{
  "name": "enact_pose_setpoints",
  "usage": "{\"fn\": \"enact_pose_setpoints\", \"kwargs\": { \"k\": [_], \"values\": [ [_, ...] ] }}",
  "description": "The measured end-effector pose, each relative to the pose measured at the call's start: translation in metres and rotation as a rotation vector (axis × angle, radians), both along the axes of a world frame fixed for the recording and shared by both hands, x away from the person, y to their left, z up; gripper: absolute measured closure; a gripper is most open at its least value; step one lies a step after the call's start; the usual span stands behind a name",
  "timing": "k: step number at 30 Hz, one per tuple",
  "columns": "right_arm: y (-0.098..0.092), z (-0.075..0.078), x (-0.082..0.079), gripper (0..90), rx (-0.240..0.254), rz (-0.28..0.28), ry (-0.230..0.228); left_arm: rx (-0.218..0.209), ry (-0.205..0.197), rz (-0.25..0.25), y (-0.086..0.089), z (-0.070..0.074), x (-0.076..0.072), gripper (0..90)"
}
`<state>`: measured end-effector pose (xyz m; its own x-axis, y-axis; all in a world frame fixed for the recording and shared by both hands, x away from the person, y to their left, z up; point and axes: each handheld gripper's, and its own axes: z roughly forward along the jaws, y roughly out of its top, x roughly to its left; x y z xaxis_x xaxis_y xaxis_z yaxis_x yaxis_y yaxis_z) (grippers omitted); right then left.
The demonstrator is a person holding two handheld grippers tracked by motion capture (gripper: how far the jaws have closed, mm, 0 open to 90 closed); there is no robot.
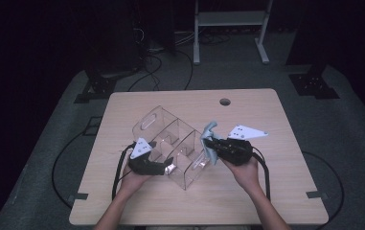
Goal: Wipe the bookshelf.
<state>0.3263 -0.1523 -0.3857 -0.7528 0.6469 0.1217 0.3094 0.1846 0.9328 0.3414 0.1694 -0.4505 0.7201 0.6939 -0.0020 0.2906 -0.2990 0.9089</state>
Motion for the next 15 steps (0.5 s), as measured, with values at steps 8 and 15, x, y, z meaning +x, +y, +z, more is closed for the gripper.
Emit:
{"fn": "enact_pose_setpoints", "kwargs": {
  "k": [8, 15],
  "values": [
    [0.012, 0.004, -0.010, 83.8, -0.045, 0.047, -0.037, 0.002, -0.002, 0.003, 0.000, 0.000, 0.000, 5.8],
    [0.007, 0.001, -0.011, 83.8, -0.026, 0.019, -0.031, -0.002, -0.003, 0.003, 0.000, 0.000, 0.000, 5.8]
  ]
}}
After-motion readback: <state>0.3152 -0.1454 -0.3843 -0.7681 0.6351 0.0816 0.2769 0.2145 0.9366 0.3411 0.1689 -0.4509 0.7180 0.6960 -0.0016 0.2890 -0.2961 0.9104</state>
